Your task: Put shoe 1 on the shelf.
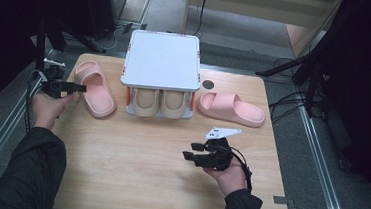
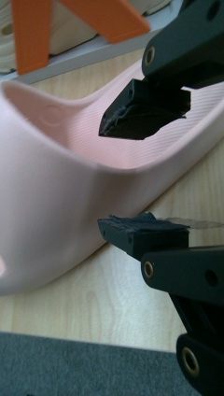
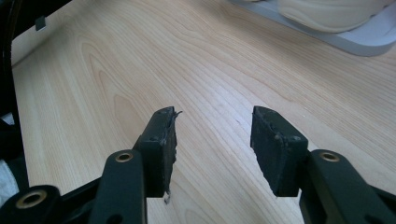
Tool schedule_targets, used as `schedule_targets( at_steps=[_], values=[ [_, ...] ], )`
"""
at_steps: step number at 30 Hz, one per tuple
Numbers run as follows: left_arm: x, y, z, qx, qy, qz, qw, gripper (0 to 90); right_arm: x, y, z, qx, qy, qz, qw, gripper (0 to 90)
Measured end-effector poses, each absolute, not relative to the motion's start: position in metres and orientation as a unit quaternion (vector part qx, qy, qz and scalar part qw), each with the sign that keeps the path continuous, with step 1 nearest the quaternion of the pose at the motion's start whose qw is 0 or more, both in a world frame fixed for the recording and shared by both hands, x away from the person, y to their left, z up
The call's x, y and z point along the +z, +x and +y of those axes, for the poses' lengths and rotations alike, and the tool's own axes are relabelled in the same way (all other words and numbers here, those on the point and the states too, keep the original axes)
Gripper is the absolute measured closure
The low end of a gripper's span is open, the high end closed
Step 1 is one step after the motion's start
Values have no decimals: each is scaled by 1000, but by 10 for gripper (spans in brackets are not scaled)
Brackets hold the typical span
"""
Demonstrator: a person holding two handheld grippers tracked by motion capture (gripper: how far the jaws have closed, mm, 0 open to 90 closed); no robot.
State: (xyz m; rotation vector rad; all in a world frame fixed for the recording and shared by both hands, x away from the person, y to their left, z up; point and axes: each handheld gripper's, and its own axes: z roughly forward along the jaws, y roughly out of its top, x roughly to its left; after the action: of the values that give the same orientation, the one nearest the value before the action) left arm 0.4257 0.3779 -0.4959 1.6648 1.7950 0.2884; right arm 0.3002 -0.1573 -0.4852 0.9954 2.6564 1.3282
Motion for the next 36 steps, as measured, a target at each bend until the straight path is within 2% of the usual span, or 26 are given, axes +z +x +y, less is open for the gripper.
schedule_targets(
  at_steps=[11, 14, 21, 28, 36],
  values=[
    [-509, 439, 379, 127, 625, 700, 321, 475, -487, 297, -164, 421, 331, 845, 8, 506],
    [-510, 440, 379, 132, 630, 694, 323, 522, -486, 297, -165, 421, 334, 844, 11, 504],
    [-504, 436, 376, 164, 641, 691, 292, 712, -487, 298, -165, 422, 333, 843, 11, 504],
    [-501, 433, 375, 178, 658, 679, 272, 820, -486, 299, -163, 422, 330, 844, 10, 505],
    [-495, 427, 377, 158, 667, 674, 276, 844, -486, 301, -162, 427, 328, 843, 6, 508]
  ],
)
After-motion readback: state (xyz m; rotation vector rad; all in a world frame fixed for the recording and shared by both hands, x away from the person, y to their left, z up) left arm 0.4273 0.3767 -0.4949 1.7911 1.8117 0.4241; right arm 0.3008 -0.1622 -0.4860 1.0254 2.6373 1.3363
